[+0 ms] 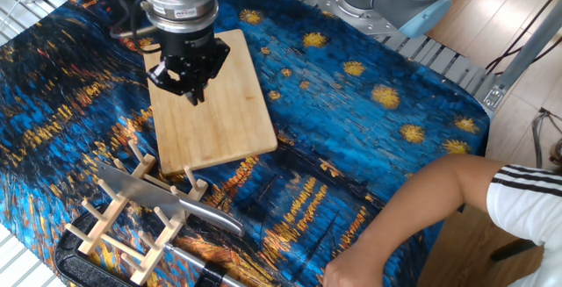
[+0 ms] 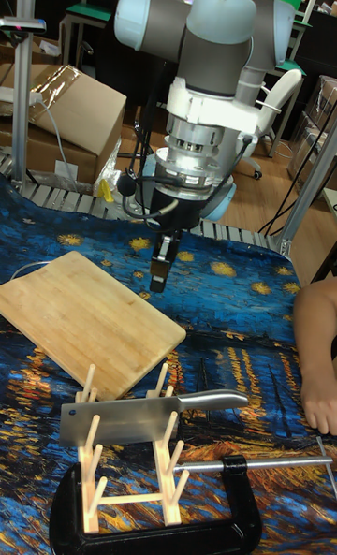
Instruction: Put the knife on the cutting board
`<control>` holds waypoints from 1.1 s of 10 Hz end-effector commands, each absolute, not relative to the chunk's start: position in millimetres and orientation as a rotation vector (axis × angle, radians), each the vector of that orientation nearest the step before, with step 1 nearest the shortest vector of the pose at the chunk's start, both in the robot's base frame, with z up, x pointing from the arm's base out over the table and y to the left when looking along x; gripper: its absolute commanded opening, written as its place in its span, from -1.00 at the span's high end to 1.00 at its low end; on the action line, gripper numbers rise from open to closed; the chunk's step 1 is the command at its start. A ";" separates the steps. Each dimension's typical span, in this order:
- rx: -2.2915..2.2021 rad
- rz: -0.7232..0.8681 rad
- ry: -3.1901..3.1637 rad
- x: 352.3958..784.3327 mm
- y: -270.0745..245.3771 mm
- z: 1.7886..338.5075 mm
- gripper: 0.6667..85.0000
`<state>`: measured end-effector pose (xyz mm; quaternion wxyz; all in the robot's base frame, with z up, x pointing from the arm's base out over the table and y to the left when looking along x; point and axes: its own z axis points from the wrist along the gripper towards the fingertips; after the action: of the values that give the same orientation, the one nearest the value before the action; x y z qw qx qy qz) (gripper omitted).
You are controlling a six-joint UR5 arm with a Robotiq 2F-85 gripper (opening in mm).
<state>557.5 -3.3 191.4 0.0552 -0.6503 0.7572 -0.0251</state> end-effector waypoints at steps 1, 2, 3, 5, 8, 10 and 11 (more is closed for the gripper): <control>-2.052 -0.048 2.227 554.9 2.0 190.6 -0.02; -2.075 -0.048 2.210 554.2 2.1 190.0 -0.05; -2.109 -0.038 2.176 553.1 4.0 190.0 -0.34; -2.185 -0.095 2.158 551.9 -9.9 189.4 -0.83; -2.166 -0.041 2.196 543.1 -5.9 188.8 -1.00; -2.096 -0.008 2.240 542.7 0.6 189.0 -1.00; -2.092 -0.020 2.243 544.3 -0.6 189.0 -1.00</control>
<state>544.3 -4.9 187.7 0.0307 -0.6917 0.7214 -0.0136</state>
